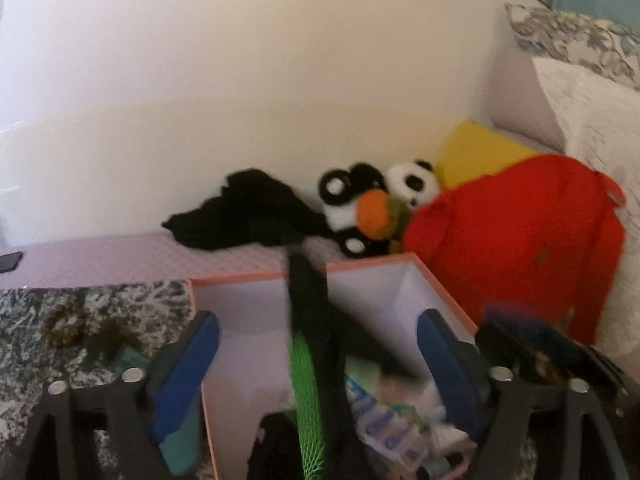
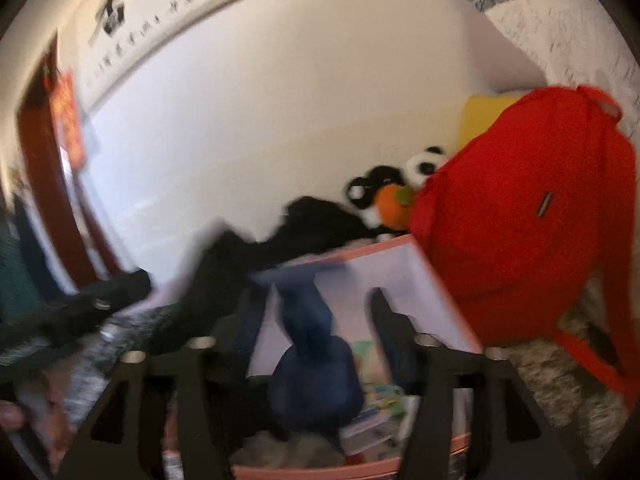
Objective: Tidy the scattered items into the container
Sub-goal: 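Carry glove and blue figure into the pink box and release both, then grasp the brown bead bracelet with left tool while right tool grasps the teal glasses case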
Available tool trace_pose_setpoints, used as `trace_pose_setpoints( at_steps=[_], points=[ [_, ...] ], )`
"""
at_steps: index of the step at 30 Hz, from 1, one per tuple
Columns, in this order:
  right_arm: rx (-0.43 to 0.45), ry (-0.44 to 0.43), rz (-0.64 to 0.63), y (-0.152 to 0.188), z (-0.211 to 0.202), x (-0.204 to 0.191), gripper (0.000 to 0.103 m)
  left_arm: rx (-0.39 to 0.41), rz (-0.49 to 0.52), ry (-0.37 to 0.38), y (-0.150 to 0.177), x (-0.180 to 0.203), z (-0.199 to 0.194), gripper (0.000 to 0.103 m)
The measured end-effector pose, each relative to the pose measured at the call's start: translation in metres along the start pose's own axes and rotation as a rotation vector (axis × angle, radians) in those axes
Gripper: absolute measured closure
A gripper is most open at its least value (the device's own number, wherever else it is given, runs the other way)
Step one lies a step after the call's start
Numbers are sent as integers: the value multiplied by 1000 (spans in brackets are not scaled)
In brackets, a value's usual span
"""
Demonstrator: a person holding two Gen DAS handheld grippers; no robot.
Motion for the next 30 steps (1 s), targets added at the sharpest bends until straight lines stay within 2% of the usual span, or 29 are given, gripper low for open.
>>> trace_pose_setpoints(
  at_steps=[1,4,9,18,30],
  points=[
    [19,7,-8,0,0,-3,11,9,7,-19,0,-3,0,17],
    [35,-5,-24,-2,-2,-10,11,21,8,-67,0,-14,-3,16],
    [20,-6,-58,4,-1,-25,11,42,-2,-109,5,-33,-15,14],
    [35,-12,-171,17,-11,-76,8,68,4,-201,18,-76,-52,13],
    [9,-127,-268,47,0,-176,4,79,-53,-374,47,-184,-107,11]
  ],
)
Point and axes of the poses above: each gripper's, at about its wrist camera, not at the fingertips, and z roughly the way its jaws point, x to its right, y to its underside, the point moved 6 cm from there along z, roughly the way its jaws point, and after that the axes turned 1 degree about x, right-handed, at the moved point
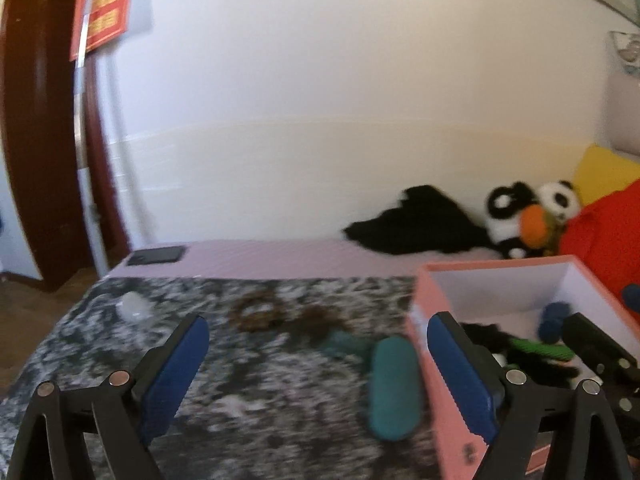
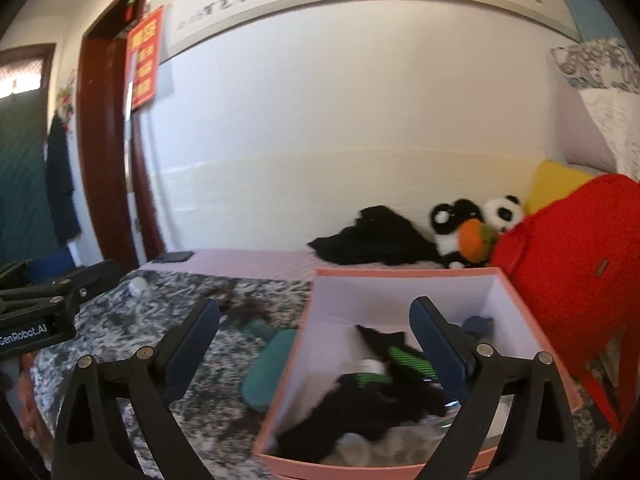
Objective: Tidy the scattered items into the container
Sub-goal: 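Grasp the brown bead bracelet with left tool while right tool grasps the teal glasses case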
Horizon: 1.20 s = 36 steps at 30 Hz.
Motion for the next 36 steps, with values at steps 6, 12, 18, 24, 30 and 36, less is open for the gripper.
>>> trace_pose_setpoints(
  at_steps=[6,12,18,24,30,36],
  points=[
    [-28,-51,-25,12,24,-53,2,-45,-76,-116,19,-87,12,10],
    [-127,-79,-24,35,65,-95,2,-140,-154,-203,56,-157,42,10],
    [-330,-34,106,90,127,-110,2,-211,-169,-184,90,-177,86,10],
    [-318,208,-15,117,149,-120,0,-302,-122,-143,105,-162,160,10],
    [-301,138,-140,135,161,-159,1,-328,-73,-77,96,-135,227,10],
    [-399,236,-112,162,194,-148,1,-410,-17,18,96,-109,313,10]
  ],
)
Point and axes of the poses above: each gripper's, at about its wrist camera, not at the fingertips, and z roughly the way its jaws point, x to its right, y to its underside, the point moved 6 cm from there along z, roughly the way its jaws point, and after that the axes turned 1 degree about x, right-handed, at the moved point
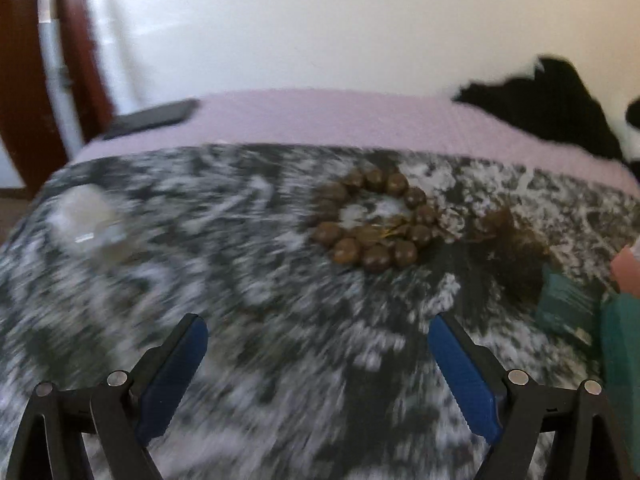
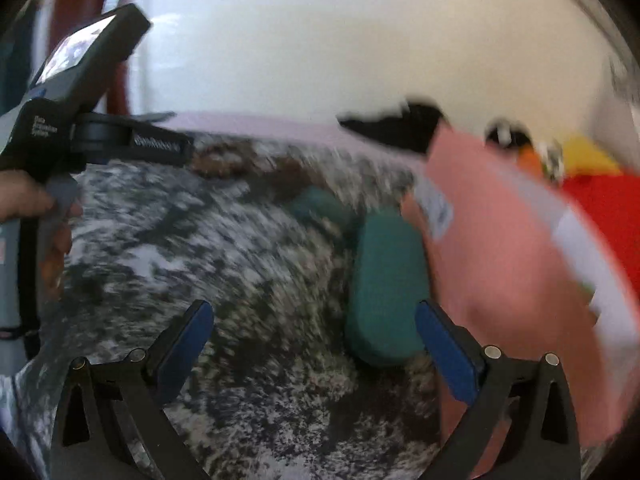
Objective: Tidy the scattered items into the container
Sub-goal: 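Grasp the brown bead bracelet with left tool while right tool grasps the teal glasses case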
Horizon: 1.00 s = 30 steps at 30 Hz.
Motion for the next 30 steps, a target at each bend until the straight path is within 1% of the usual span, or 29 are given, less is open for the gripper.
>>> trace_pose_setpoints(
  at_steps=[3,4,5,6,8,11,13,14,15,16,17,18,19,20,21,22,23,25,26,27,28,29,30],
  points=[
    [-110,29,120,10,35,23,0,-49,18,30,-10,9,41,10],
    [-110,45,134,8,43,27,1,-67,14,40,-13,12,54,10],
    [-88,46,127,4,45,28,0,-83,13,40,-17,13,68,10],
    [-75,47,121,-2,50,29,0,-88,18,28,-22,15,79,6],
    [-63,63,102,-12,61,30,0,-71,30,17,-34,19,94,0],
    [-69,126,34,-22,81,28,0,-53,38,13,-50,27,105,1],
    [-79,157,-21,-24,89,26,0,-39,58,28,-53,33,103,23],
    [-54,135,-16,-26,85,28,0,-34,69,31,-54,36,102,46],
    [-28,111,-9,-28,80,29,5,-37,82,19,-54,38,97,66],
    [-3,87,-2,-30,76,31,26,-44,88,9,-50,40,89,67],
    [7,102,-33,-35,72,35,41,-52,79,20,-46,40,83,67],
    [19,97,-55,-37,69,36,69,-62,67,34,-40,40,75,67],
    [21,61,-61,-39,66,38,79,-71,51,52,-30,39,65,68],
    [7,20,-49,-40,63,39,82,-77,35,68,-21,37,54,73],
    [-7,-21,-37,-41,60,40,102,-77,20,84,-8,36,39,79],
    [-28,-65,-28,-36,55,37,103,-81,12,99,5,35,23,81],
    [-49,-108,-20,-32,50,33,103,-84,11,107,15,34,11,86],
    [-77,-117,-35,-15,40,23,103,-97,13,128,40,33,-22,86],
    [-91,-120,-43,-6,34,17,101,-106,18,125,51,32,-33,86],
    [-102,-96,-45,3,30,14,89,-112,20,116,64,30,-45,86],
    [-106,-71,-61,12,26,7,67,-122,15,108,77,27,-56,86],
    [-102,-58,-75,18,23,2,53,-130,5,109,86,23,-63,86],
    [-92,-29,-85,21,21,-1,30,-138,-10,110,95,18,-69,86]
  ],
)
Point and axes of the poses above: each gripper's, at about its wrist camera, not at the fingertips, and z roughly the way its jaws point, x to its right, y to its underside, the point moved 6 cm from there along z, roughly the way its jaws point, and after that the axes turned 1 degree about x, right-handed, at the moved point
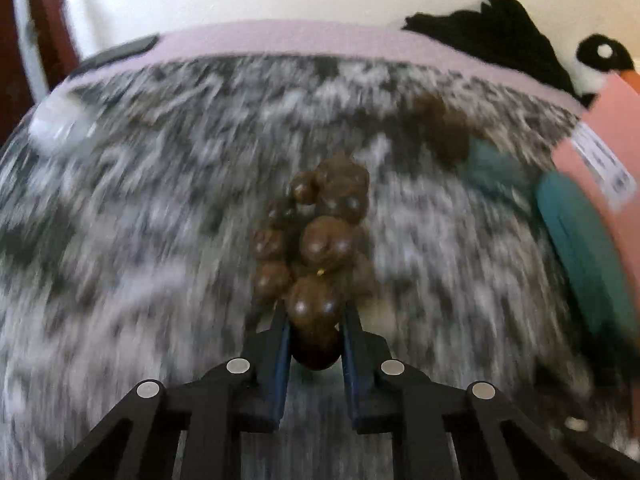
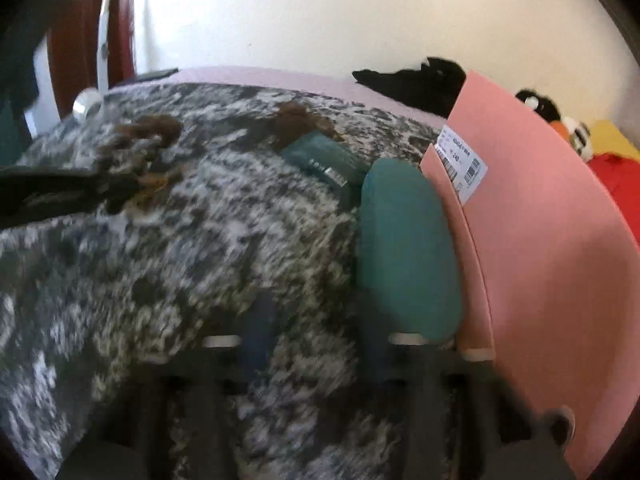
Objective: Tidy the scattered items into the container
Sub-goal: 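Grasp the brown bead bracelet with left tool while right tool grasps the teal glasses case, then carry bracelet and teal case over the pink box and release both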
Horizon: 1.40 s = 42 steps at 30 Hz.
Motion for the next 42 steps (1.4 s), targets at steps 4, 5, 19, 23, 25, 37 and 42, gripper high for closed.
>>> trace_pose_setpoints(
  at_steps=[4,5,19,23,25,37,42],
  points=[
    [24,118,29,-1,-2,-3,24,-26,-85,29,22,-13,-14,86],
    [41,144,36,-4,-5,-2,21,-23,-84,32,22,-13,-15,86],
    [-39,177,-108,-54,78,33,20,-8,-91,149,-6,4,2,86],
    [-10,154,-134,-59,63,45,44,15,-144,202,-12,1,-5,86],
    [26,130,-142,-62,45,41,56,47,-147,208,-16,1,-14,86],
    [153,-178,46,-61,-77,30,69,133,-198,264,-20,1,-67,86],
    [199,-246,65,-60,-114,35,69,197,-180,281,-23,18,-104,86]
  ],
)
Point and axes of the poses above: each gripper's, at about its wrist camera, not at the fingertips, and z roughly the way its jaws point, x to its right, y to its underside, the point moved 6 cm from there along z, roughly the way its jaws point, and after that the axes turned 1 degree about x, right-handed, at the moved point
